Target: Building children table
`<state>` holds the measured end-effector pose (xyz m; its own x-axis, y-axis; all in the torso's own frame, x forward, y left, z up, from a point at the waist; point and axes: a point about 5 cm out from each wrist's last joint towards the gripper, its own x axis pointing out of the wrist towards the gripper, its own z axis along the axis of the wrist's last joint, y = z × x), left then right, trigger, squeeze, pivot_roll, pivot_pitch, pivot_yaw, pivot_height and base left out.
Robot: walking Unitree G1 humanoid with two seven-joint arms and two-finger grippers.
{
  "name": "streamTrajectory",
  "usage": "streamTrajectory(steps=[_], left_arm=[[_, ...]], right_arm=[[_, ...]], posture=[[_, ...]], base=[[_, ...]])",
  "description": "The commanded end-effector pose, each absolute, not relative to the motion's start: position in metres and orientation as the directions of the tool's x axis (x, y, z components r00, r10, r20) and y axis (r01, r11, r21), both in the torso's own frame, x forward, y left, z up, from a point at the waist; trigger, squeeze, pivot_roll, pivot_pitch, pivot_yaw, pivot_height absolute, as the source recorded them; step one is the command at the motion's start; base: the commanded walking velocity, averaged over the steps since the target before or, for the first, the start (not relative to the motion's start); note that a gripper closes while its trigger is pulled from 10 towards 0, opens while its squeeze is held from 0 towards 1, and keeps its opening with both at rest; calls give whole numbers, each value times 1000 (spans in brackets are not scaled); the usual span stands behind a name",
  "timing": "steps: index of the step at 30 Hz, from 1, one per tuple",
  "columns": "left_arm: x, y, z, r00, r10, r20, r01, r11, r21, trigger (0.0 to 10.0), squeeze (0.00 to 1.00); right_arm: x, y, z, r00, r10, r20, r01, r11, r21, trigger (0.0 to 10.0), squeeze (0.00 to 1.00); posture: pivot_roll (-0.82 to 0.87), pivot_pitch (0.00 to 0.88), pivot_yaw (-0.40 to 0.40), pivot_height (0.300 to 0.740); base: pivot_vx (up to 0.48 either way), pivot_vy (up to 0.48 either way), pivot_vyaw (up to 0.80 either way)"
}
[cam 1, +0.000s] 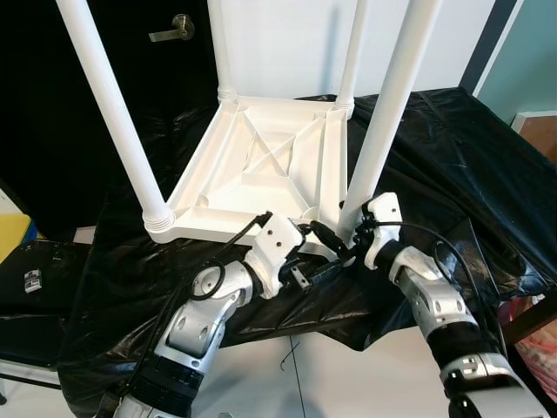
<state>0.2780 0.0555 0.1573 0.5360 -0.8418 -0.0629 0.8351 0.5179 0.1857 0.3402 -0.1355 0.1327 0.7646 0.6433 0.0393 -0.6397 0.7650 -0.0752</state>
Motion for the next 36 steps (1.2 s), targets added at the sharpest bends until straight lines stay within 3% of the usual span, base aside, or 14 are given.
streamTrajectory(steps=[1,3,4,14,15,26,28,31,36], left_arm=[[280,57,156,552,-830,-75,824,530,199,10000,0],[280,57,156,552,-830,-75,824,530,199,10000,0],[280,57,154,555,-828,-81,823,531,202,10000,0],[277,59,149,564,-820,-95,818,539,202,10000,0],[277,58,149,563,-821,-96,818,538,201,10000,0],[273,55,146,549,-830,-101,828,523,202,10000,0],[273,54,147,552,-829,-91,825,527,203,10000,0],[277,58,153,573,-817,-66,810,552,199,10000,0],[278,60,153,575,-816,-64,809,554,197,10000,0]], right_arm=[[340,-131,128,738,675,8,-671,735,-93,3176,0],[340,-131,128,738,675,8,-671,735,-93,3176,0],[341,-133,126,738,675,-13,-673,733,-102,0,0],[338,-144,111,760,642,-103,-650,748,-132,0,0],[337,-146,108,774,622,-119,-633,761,-140,10000,0],[333,-136,106,854,515,-77,-521,841,-146,10000,0],[331,-134,105,883,464,-66,-468,873,-134,10000,0],[324,-132,97,969,239,-68,-243,967,-71,10000,0],[323,-129,97,994,91,-55,-93,995,-35,10000,0]], posture=[[13,0,-2,740],[13,0,-2,740],[21,0,-13,740],[21,0,-29,740],[21,0,-30,740],[5,0,-27,740],[11,0,-33,740],[16,0,-30,740],[10,0,-28,740]], base=[[0,0,0],[0,0,0],[0,0,0],[0,0,0],[0,0,0],[0,0,0],[0,0,0],[0,0,0],[0,0,0]])
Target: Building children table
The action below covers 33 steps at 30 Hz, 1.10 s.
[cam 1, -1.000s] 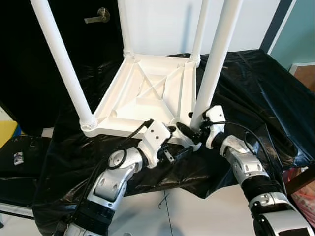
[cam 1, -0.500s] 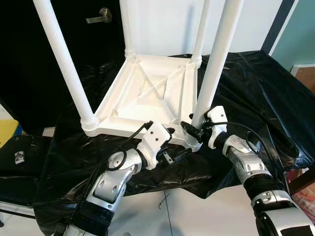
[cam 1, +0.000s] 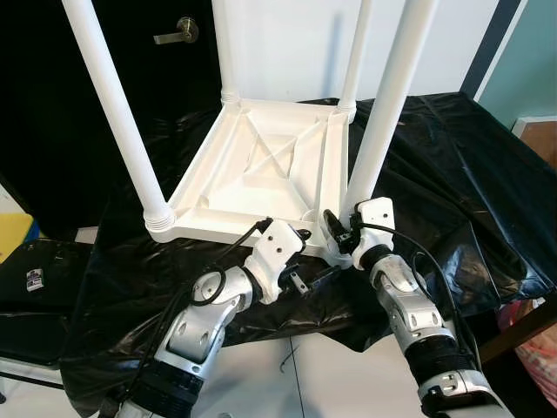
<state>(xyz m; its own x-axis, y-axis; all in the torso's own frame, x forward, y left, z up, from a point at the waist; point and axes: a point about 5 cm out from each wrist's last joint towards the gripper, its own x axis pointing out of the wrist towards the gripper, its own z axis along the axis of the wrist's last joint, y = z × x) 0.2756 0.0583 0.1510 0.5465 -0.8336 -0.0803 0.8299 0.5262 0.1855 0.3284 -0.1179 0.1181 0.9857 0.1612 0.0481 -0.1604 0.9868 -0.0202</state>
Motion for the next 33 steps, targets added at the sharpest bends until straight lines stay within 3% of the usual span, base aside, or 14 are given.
streamTrajectory(steps=[1,6,19,20,27,33], left_arm=[[278,60,152,575,-815,-66,809,554,197,10000,0],[278,60,152,573,-817,-66,810,553,197,10000,0],[277,58,151,570,-819,-66,812,550,195,10000,0],[277,58,151,571,-819,-65,812,550,195,10000,0],[276,57,150,573,-817,-63,811,553,192,10000,0],[275,61,149,574,-815,-75,810,552,199,10000,0]], right_arm=[[324,-129,98,999,-6,-54,5,1000,-22,10000,0],[323,-126,101,997,-56,-50,56,998,-13,10000,0],[321,-113,114,1000,9,13,-9,1000,17,10000,0],[321,-114,117,999,16,27,-16,1000,18,10000,1000],[320,-130,123,993,77,89,-79,997,14,10000,1000],[315,-142,125,959,265,97,-267,964,7,10000,1000]], posture=[[9,0,-28,740],[8,0,-29,740],[11,0,-37,740],[10,0,-43,740],[11,0,-52,740],[8,0,-54,740]], base=[[0,0,0],[0,0,0],[0,0,0],[0,0,0],[0,0,0],[0,0,0]])
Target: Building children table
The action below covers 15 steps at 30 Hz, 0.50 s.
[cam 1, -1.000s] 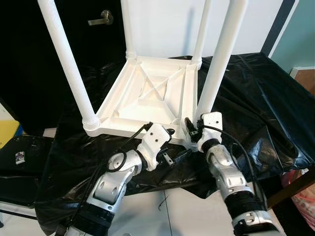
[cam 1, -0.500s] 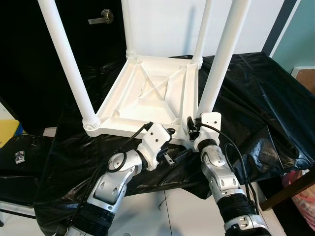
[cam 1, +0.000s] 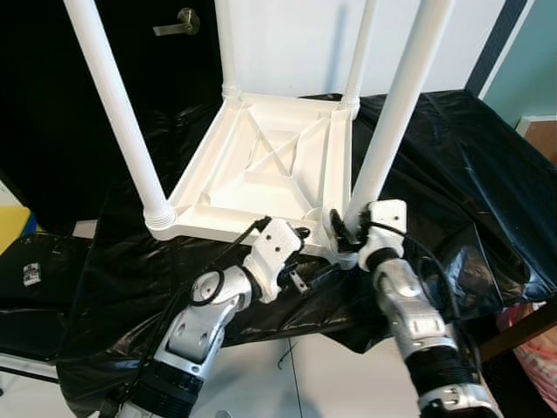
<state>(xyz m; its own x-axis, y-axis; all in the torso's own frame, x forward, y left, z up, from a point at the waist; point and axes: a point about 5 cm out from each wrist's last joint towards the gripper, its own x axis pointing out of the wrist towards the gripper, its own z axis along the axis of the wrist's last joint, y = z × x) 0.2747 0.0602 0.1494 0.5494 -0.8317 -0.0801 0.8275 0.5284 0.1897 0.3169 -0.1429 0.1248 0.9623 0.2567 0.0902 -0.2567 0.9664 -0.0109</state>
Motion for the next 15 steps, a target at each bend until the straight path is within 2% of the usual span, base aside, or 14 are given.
streamTrajectory(steps=[1,3,4,10,15], left_arm=[[276,64,150,573,-815,-84,811,548,206,10000,0],[276,64,150,573,-815,-84,811,548,206,10000,0],[277,66,151,566,-820,-88,815,540,211,10000,0],[277,65,153,549,-830,-96,825,520,219,10000,0],[277,64,154,539,-837,-100,832,509,222,10000,0]], right_arm=[[314,-148,123,922,381,75,-381,925,-17,10000,1000],[314,-148,123,922,381,75,-381,925,-17,10000,1000],[315,-152,121,877,479,42,-477,878,-39,10000,0],[322,-158,121,799,601,-17,-599,793,-115,10000,0],[332,-157,123,763,643,-56,-644,752,-140,10000,0]], posture=[[6,0,-49,740],[6,0,-49,740],[2,5,-41,740],[3,22,-22,740],[6,26,-13,740]], base=[[0,0,0],[0,0,0],[0,0,0],[0,0,0],[0,0,0]])
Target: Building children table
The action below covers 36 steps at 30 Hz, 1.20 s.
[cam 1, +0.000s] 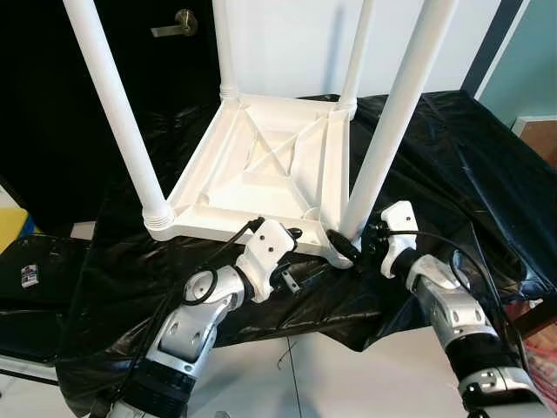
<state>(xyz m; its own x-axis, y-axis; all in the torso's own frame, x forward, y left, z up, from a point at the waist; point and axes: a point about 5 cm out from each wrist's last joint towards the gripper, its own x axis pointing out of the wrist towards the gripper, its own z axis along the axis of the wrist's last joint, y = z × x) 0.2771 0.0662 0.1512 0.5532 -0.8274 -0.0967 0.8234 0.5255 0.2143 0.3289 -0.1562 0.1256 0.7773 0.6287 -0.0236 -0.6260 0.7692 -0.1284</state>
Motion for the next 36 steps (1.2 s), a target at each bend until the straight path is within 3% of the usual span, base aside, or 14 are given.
streamTrajectory(steps=[1,5,6,21,22,33,36], left_arm=[[277,65,155,536,-838,-102,833,506,225,10000,0],[278,65,155,535,-838,-104,833,504,227,10000,0],[281,67,159,544,-833,-98,826,512,236,10000,0],[284,73,163,560,-822,-102,815,524,245,10000,0],[284,73,163,559,-823,-103,816,524,244,10000,0],[286,72,164,553,-826,-105,819,517,247,10000,0],[287,74,166,558,-824,-103,816,521,250,10000,0]], right_arm=[[337,-156,124,753,655,-72,-657,739,-151,10000,0],[340,-155,125,742,665,-80,-669,728,-152,10000,0],[346,-152,127,725,682,-95,-688,710,-149,0,0],[347,-154,117,712,693,-119,-703,703,-111,0,0],[347,-154,117,723,682,-109,-691,716,-105,10000,0],[344,-144,111,863,501,-56,-504,860,-80,10000,0],[343,-139,108,927,371,-43,-373,926,-49,10000,0]], posture=[[9,29,-13,740],[11,30,-13,740],[22,47,-18,740],[24,88,-12,740],[18,95,-10,740],[12,92,-8,740],[16,87,-6,740]], base=[[0,0,0],[0,0,0],[0,0,0],[0,0,0],[0,0,0],[0,0,0],[0,0,0]])
